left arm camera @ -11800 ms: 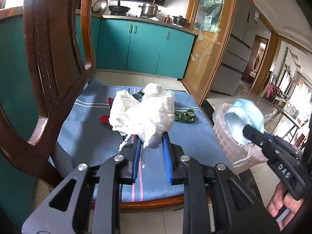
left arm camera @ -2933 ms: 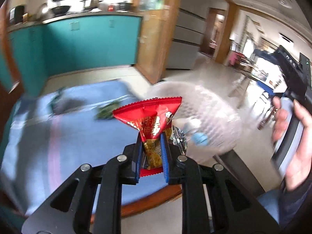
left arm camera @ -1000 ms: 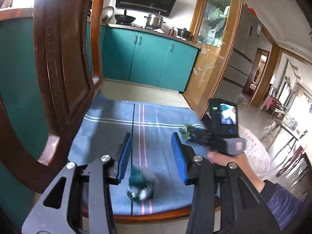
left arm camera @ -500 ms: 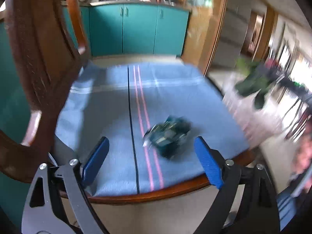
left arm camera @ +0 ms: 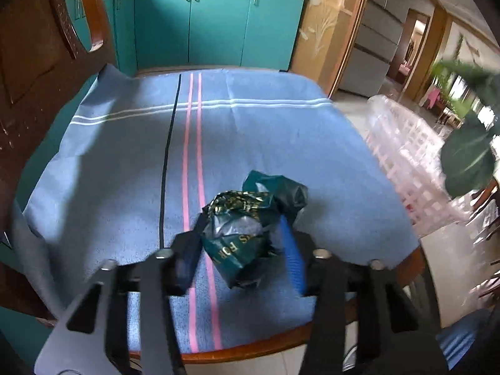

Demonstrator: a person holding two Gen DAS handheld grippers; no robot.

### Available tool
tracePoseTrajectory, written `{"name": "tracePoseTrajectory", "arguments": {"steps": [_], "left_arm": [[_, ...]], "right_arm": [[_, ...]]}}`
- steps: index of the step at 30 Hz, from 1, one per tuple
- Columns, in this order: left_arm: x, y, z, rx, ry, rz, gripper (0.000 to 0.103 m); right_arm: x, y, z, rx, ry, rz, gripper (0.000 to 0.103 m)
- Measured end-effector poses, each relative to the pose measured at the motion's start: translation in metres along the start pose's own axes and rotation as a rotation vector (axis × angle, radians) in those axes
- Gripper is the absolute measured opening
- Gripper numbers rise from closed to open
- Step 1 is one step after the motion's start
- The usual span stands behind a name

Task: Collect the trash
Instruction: 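Carry the green leaves over the wastebasket and open the right tool, then swing the dark green wrapper over the wastebasket and open the left tool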

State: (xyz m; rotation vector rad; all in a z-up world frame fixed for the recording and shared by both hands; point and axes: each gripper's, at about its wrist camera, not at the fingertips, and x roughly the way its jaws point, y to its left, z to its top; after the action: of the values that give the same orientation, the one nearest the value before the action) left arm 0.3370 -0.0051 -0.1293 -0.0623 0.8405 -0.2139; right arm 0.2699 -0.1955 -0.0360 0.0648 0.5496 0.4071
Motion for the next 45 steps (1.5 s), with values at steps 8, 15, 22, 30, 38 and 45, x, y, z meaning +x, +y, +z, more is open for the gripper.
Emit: {"name": "tracePoseTrajectory", "arguments": {"steps": [8,15,22,30,38,45], "left_arm": [[-0.110,-0.001,0.016,-0.043,-0.293,-0.010,0.042],[-0.116,0.003,0.014,-0.053,-0.298,0.015,0.042],[-0.109,0.005,0.009,-0.054,-0.268,0.011,0.042],[-0.105,0.005,0.008,-0.057,-0.256,0.012,0.043],[-0.100,-0.002,0.008,-0.046,-0.239,-0.003,0.043],[-0.088,-0.035,0.010,0.010,-0.217,-0.047,0.043]], "right_arm": [[0.000,-0.003,0.000,-0.002,0.003,0.009,0.007],[0.003,-0.001,-0.001,-0.003,0.008,0.003,0.007],[0.009,0.005,-0.001,-0.008,0.019,0.005,0.007],[-0.004,-0.010,0.009,0.006,-0.028,-0.033,0.007],[-0.026,-0.129,0.019,0.274,-0.070,-0.227,0.024],[-0.062,-0.180,0.009,0.501,-0.164,-0.284,0.086]]}}
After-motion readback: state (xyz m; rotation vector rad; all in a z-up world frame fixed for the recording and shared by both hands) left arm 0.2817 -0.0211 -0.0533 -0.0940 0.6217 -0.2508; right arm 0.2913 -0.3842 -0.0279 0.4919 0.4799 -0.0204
